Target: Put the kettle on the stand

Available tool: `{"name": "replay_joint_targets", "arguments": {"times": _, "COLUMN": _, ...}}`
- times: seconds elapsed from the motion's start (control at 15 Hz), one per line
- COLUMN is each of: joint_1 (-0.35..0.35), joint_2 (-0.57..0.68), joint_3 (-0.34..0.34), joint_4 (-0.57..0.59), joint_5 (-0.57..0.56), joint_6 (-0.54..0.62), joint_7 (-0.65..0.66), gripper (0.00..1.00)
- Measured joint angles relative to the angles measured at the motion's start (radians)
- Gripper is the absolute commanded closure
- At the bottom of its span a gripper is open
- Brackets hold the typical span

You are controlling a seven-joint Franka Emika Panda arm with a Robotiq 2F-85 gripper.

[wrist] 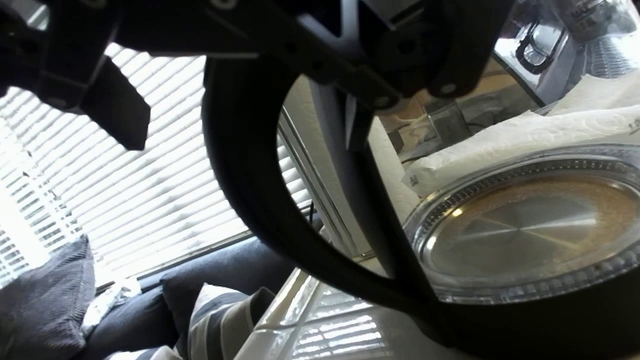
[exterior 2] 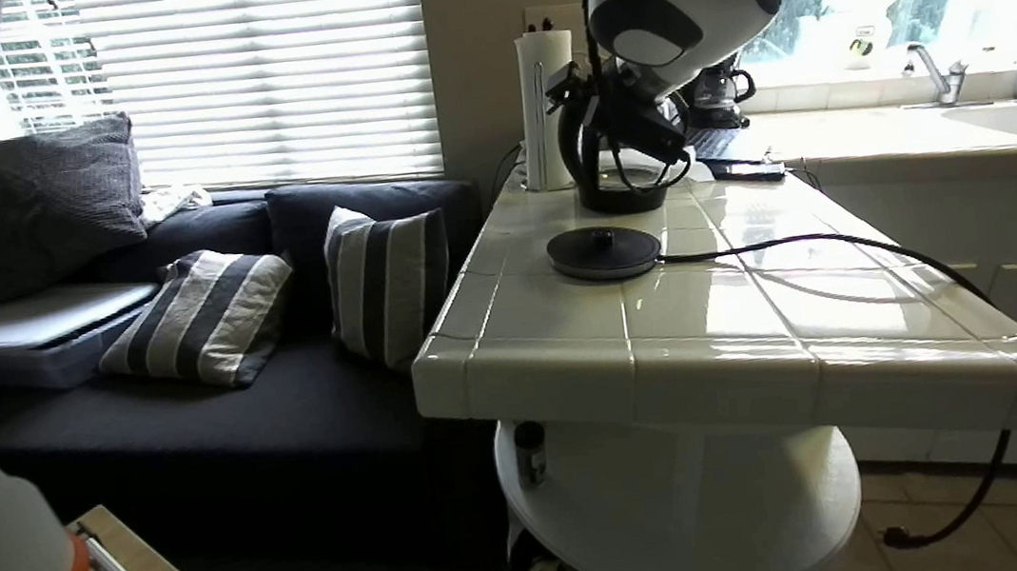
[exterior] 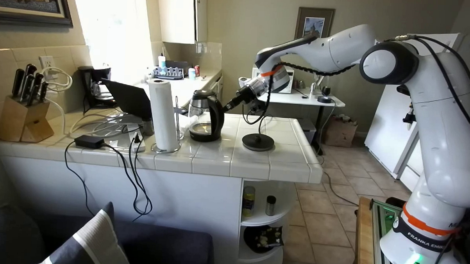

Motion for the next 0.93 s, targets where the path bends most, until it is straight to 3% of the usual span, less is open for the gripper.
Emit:
{"name": "replay_joint_targets", "arguments": {"times": 0.53, "joint_1": -0.019, "joint_2": 0.032, "joint_3": -0.007, "joint_4": 0.047, "joint_5": 0.042, "joint_6": -0.148, "joint_7": 0.016, "gripper": 0.0}}
{"name": "replay_joint_targets", "arguments": {"times": 0.93, "joint_1": -0.016, "joint_2": 0.051, "joint_3": -0.005, "joint_4": 0.058, "joint_5": 0.124, "joint_6": -0.15, "joint_7": 0.083, "gripper": 0.0}}
